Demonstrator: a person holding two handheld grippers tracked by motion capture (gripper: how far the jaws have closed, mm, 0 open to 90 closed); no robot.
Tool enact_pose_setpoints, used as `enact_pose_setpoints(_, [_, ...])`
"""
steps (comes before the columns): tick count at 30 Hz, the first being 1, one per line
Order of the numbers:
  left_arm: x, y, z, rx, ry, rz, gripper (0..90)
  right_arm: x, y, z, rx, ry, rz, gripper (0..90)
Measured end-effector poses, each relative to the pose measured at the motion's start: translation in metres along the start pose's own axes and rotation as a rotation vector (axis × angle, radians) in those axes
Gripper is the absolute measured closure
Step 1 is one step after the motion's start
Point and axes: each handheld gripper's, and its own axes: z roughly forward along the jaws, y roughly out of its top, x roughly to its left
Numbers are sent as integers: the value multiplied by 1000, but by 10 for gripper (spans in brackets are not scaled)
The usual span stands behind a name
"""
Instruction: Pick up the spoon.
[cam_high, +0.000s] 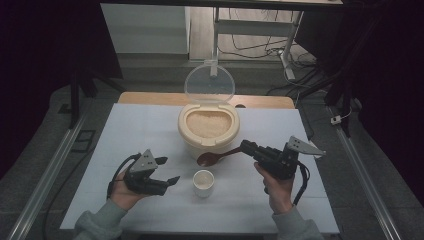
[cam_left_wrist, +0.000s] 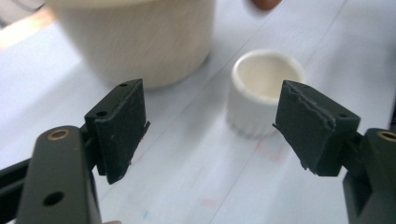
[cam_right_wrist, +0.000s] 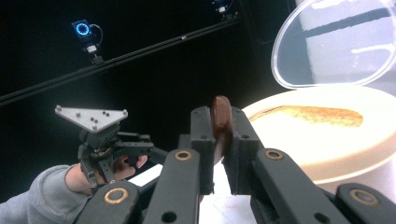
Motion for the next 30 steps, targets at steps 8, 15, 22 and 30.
enact_pose_setpoints(8, [11, -36, -13, 0, 45, -82, 229, -3, 5, -11, -24, -15, -1, 830])
enact_pose_setpoints(15, [23, -62, -22, 2, 60, -161, 214, -2, 10, -17, -44, -28, -20, 831])
enact_pose_setpoints(22, [28, -66, -17, 12, 55, -172, 209, -5, 12, -20, -57, -38, -24, 830])
enact_pose_setpoints(30, [26, -66, -14, 30, 55, -158, 194, -3, 17, -23, -79, -41, -32, 830])
